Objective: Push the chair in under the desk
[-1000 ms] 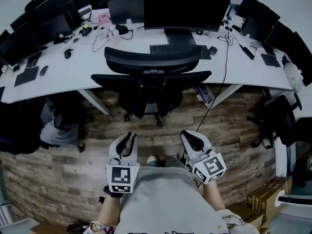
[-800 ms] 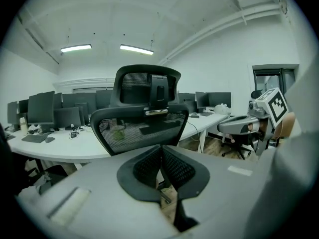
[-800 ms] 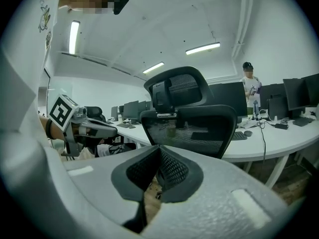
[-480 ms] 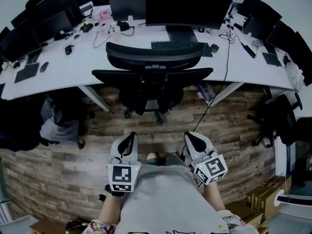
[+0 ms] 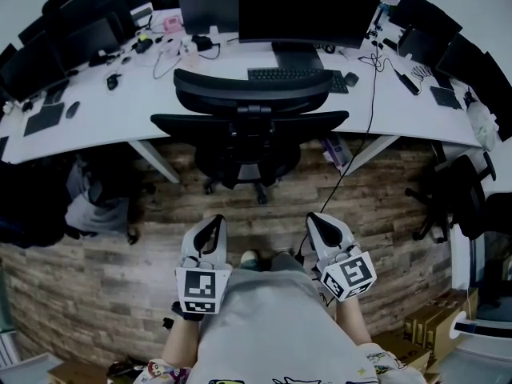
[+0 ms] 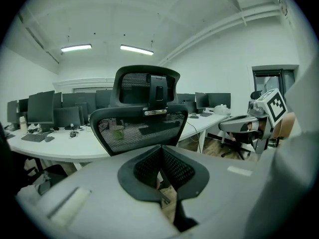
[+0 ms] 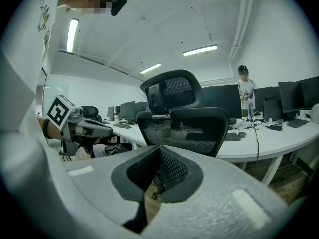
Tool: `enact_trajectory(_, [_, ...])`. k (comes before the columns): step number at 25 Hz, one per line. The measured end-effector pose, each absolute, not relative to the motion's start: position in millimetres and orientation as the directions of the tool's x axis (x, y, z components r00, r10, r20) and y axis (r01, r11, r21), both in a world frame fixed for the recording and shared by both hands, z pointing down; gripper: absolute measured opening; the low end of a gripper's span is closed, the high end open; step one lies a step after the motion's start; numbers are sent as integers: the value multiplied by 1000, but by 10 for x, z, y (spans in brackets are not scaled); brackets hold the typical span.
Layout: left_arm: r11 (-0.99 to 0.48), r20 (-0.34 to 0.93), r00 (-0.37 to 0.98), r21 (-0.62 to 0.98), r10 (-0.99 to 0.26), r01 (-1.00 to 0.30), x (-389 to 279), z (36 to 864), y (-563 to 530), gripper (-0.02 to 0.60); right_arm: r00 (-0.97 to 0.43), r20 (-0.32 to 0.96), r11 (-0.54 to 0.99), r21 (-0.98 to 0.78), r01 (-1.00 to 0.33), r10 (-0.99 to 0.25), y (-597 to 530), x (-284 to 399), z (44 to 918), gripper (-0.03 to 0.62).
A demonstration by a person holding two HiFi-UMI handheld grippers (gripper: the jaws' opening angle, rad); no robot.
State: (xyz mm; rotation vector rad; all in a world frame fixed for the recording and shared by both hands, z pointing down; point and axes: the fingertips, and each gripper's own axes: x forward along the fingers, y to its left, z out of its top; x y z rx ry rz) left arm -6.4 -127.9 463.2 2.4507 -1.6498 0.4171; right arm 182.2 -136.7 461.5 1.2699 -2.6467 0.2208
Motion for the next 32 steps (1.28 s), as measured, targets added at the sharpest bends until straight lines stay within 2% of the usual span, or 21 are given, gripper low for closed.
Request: enact_trajectory(32, [-365, 308, 335, -45, -891, -930, -80, 4607, -1350, 11, -622, 234, 634, -29, -773, -747, -1482, 1703, 4556, 1])
